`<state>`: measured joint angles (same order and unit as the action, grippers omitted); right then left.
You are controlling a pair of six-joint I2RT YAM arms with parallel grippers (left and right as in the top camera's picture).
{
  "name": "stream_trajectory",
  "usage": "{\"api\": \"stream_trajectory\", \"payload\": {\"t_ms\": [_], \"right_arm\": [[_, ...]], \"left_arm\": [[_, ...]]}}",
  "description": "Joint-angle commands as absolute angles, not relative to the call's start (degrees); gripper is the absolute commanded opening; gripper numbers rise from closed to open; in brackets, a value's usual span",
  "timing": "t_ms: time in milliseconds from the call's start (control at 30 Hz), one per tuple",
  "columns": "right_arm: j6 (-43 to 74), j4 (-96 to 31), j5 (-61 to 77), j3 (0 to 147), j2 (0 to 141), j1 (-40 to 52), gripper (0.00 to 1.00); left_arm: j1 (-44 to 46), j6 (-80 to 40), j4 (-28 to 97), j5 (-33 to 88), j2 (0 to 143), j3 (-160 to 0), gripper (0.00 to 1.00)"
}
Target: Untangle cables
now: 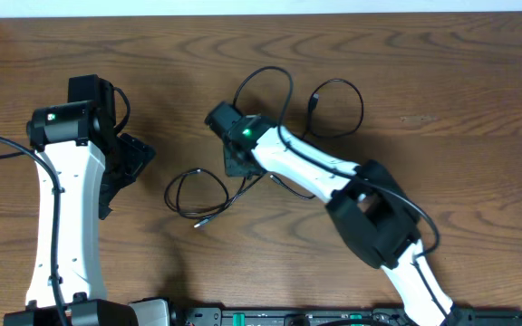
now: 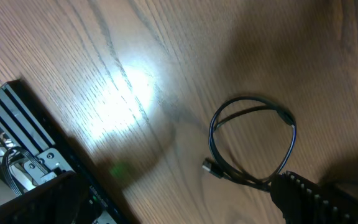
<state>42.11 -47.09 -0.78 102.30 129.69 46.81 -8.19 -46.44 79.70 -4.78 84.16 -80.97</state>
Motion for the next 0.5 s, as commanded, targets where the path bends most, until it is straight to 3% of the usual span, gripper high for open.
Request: {"api": "stream_trajectory", "payload": {"t_ms": [0,167,400,433,467], "right_arm": [[38.06,-45.56,-0.49,102.76,116.81,45.21,0.01],[30.48,-41.47,-0.54,102.76,104.18,44.18,0.01],[29.67,-39.83,-3.68,102.74,94.96,44.18,0.02],[29.69,-40.77,-4.47,102.74,94.87,44.18,0.1],[29.69,-42.61,-5.23,102.65,95.04,44.18,0.27]], "left_arm": [[-8.27,-45.69,80.09,-4.89,84.25,-80.66,0.99],[-8.27,-45.67,80.12,-4.91,84.25,-80.66,0.99],[-8.27,-45.69,79.29,-4.91,84.25,-79.05,0.99],[-8.27,-45.67,78.96,-4.91,84.25,-78.35,0.99],[-8.27,-45.67,78.32,-4.89,84.25,-77.14,0.99]]}}
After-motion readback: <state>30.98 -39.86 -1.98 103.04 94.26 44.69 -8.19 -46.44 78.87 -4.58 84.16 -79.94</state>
